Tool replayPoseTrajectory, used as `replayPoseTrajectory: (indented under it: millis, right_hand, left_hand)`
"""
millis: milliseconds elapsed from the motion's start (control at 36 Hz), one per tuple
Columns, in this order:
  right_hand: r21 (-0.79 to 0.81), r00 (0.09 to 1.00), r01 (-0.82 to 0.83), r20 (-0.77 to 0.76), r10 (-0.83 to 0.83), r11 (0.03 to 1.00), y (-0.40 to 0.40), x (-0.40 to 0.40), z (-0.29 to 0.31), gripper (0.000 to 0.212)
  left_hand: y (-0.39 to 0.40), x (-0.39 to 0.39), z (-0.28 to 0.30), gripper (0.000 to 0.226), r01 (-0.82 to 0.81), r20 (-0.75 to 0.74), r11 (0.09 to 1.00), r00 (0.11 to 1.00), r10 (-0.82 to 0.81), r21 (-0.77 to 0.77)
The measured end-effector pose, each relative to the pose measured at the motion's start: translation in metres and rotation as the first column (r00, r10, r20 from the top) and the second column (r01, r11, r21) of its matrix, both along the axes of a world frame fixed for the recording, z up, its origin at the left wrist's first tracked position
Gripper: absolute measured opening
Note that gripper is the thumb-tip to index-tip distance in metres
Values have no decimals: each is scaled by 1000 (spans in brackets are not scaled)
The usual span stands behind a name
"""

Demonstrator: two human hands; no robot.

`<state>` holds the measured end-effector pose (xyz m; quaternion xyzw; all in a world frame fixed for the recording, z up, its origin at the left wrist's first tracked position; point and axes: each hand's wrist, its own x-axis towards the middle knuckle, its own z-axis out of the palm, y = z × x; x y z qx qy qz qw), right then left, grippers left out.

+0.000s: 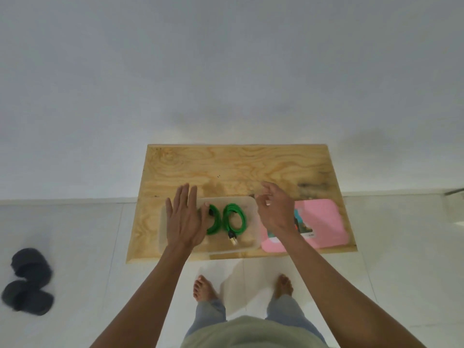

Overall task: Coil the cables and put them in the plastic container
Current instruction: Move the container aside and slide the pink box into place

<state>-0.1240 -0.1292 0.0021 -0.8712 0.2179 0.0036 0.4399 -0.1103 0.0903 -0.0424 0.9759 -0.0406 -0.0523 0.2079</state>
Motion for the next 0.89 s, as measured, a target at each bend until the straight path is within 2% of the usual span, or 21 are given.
replayPoseTrajectory:
  millis: [167, 250, 389, 556, 611, 722, 889]
  right_hand:
    - [62, 998, 60, 26, -61, 996, -74, -11, 0, 35]
    - [16, 996, 88, 17, -89, 996, -127, -23, -7, 33]
    - [-41, 987, 107, -116, -111, 993, -204, -40, -33, 36]
    - [-43, 972, 52, -227, -60, 998, -238, -56, -67, 43]
    - [-43, 972, 28, -231, -37, 999, -240, -61, -76, 46]
    - [-171, 956, -105, -290, 52, 980, -243, -72, -95, 57]
    - [-184, 909, -159, -411, 72, 970, -254, -86, -118, 77]
  left_hand:
    - [-93, 3, 17, 57, 27, 118, 989, 993, -10, -144]
    - [-150, -6, 21, 51, 69, 149, 983, 988, -44, -168]
    - [-224, -27, 7, 45, 64, 28, 990, 998, -61, -123]
    - [-255, -43, -23, 48, -123, -208, 992, 972, 112, -39]
    - [-258, -45, -35, 53, -127, -252, 992, 960, 126, 11]
    - [-259, -48, -60, 66, -96, -304, 984, 943, 138, 149]
    - [-275, -53, -78, 83, -116, -278, 988, 950, 140, 102]
